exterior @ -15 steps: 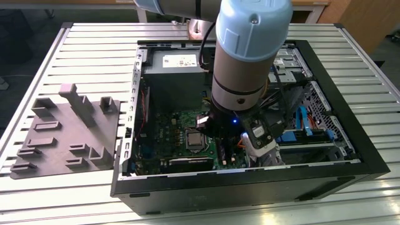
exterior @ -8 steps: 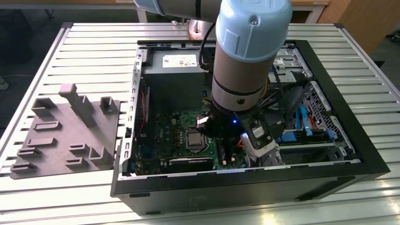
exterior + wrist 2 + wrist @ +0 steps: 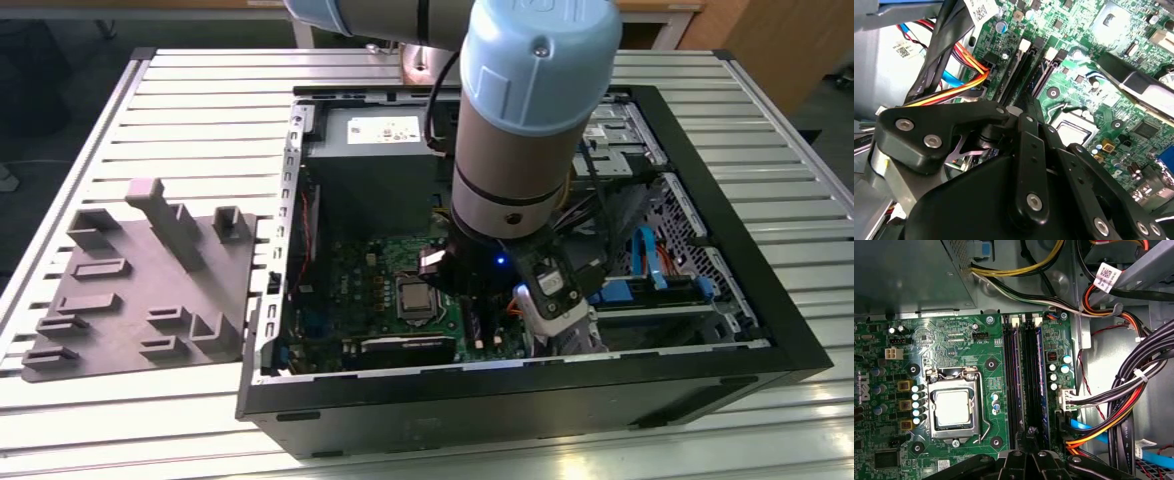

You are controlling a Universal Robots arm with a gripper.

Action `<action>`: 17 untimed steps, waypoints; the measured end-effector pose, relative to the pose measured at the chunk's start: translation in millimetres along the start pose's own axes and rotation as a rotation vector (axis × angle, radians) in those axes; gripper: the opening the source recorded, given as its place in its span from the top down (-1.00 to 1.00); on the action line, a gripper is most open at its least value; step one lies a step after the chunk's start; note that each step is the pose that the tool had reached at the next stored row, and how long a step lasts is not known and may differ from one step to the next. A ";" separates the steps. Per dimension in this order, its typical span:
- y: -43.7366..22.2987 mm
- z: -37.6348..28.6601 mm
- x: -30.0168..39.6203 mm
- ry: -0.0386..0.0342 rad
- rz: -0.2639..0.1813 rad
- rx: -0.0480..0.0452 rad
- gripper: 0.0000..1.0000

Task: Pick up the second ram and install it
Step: 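Press down the second ram until it locks into place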

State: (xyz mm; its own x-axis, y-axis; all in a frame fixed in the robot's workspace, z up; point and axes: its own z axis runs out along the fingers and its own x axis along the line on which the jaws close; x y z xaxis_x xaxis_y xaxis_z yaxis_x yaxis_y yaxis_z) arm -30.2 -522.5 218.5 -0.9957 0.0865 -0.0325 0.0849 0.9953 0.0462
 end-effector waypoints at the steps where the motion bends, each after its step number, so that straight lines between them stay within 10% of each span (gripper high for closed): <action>1: 0.0 0.1 0.0 -0.0001 0.000 -0.0001 0.79; 17: -0.1 1.7 0.1 0.0001 0.000 0.0001 0.79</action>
State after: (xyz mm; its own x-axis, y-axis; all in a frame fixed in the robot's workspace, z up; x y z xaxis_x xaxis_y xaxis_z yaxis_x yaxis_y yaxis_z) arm -30.2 -522.5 216.8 -0.9957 0.0865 -0.0323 0.0849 0.9953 0.0462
